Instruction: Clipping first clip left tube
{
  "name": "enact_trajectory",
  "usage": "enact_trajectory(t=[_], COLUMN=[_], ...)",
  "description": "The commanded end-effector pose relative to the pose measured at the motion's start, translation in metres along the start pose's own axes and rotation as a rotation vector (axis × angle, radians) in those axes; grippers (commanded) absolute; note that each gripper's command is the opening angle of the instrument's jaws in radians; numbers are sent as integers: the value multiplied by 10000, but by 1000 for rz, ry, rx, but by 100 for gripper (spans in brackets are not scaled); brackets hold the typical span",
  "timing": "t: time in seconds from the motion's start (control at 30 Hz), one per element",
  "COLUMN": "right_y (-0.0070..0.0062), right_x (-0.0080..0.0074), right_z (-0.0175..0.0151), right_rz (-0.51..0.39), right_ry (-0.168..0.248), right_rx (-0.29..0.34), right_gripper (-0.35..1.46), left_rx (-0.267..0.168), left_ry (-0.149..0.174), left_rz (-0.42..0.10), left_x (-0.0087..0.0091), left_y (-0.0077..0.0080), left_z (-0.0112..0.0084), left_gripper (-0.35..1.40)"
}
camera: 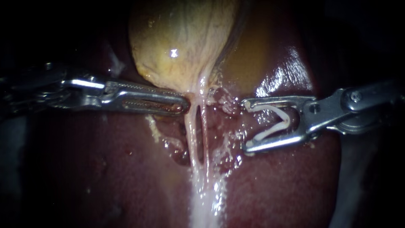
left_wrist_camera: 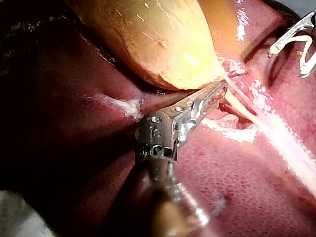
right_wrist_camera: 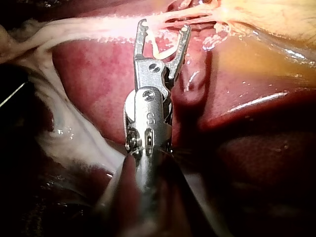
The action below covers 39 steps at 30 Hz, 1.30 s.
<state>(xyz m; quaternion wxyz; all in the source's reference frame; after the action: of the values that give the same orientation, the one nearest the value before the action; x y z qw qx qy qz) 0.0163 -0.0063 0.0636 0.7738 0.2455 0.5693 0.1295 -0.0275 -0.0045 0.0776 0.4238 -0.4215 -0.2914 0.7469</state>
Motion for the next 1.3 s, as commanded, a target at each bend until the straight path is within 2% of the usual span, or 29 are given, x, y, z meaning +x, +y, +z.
enact_trajectory(t=[0.03,0.13,0.27,0.5,0.6,0.73,1.07,1.3], right_y=[-1,-2,-2,-2,-2,-2,-2,-4], right_x=[0,-2,-4,-4,-4,-4,-3,-7], right_z=[0,1,3,4,4,4,7,35], right_rz=[0,-1,-2,-2,-2,-2,-2,-8], right_ry=[0,-1,-1,-1,-1,-1,0,0], right_rx=[0,-1,-1,1,1,1,-1,6], right_gripper=[49,49,49,49,49,49,49,49], left_rx=[0,-1,-7,-6,-6,2,2,2], left_ry=[0,0,-4,-5,12,20,23,23], left_rz=[0,0,-2,-16,-28,-18,-19,-19], left_x=[0,0,2,22,30,38,38,38], left_y=[0,0,2,21,31,40,41,41], left_z=[0,-2,-13,-48,-64,-81,-87,-87], left_gripper=[-35,-35,-35,-35,-35,-35,-35,-35])
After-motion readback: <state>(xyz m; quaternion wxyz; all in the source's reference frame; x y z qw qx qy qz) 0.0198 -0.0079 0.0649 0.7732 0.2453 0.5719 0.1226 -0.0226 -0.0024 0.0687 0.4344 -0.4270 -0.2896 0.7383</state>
